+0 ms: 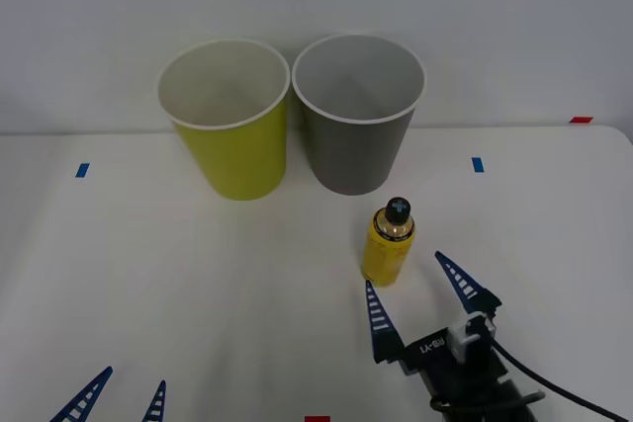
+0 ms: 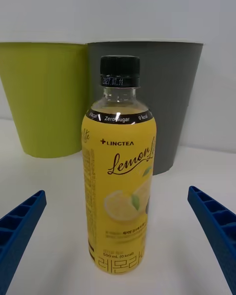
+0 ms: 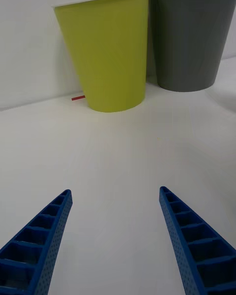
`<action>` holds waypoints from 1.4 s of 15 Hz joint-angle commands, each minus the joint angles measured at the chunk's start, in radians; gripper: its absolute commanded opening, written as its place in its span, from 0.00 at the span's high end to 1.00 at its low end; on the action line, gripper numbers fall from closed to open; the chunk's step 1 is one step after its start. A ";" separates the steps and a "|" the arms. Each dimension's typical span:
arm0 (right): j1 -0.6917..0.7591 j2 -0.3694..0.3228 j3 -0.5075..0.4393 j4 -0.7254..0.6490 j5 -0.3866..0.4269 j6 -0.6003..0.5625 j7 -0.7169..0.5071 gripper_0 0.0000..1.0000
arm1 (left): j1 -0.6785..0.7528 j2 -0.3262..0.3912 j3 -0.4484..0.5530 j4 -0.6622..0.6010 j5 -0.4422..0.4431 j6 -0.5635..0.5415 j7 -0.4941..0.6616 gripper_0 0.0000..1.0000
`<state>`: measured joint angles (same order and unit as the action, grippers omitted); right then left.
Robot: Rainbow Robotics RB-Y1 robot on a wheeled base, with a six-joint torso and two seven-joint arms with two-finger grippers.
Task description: Put cans in the gray bin and PET bottles in the light green bin.
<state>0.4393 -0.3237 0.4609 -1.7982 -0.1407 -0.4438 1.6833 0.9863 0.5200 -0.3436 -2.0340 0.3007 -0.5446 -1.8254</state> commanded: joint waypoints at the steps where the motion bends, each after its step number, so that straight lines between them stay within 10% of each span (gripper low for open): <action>1: -0.042 0.049 -0.030 0.000 0.007 0.054 0.001 0.00 | 0.000 0.000 0.000 0.000 0.000 0.000 0.000 0.39; 10: -0.139 0.100 -0.064 0.000 0.003 0.183 -0.004 0.04 | 0.000 0.000 0.000 0.000 0.000 0.000 0.000 0.40; 11: -0.137 0.101 -0.064 0.000 -0.002 0.183 -0.007 0.78 | 0.000 0.000 0.000 0.000 0.000 0.000 0.000 0.39; 12: -0.136 0.103 -0.064 0.000 -0.005 0.183 -0.010 0.89 | 0.000 0.000 0.000 0.000 0.000 0.000 0.000 0.40; 21: -0.129 0.129 -0.074 -0.055 -0.022 0.289 -0.016 0.97 | 0.000 0.000 0.000 0.000 0.000 0.000 0.000 0.40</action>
<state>0.3047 -0.2005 0.3913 -1.8107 -0.1621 -0.2192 1.6657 0.9863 0.5200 -0.3436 -2.0340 0.3006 -0.5446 -1.8254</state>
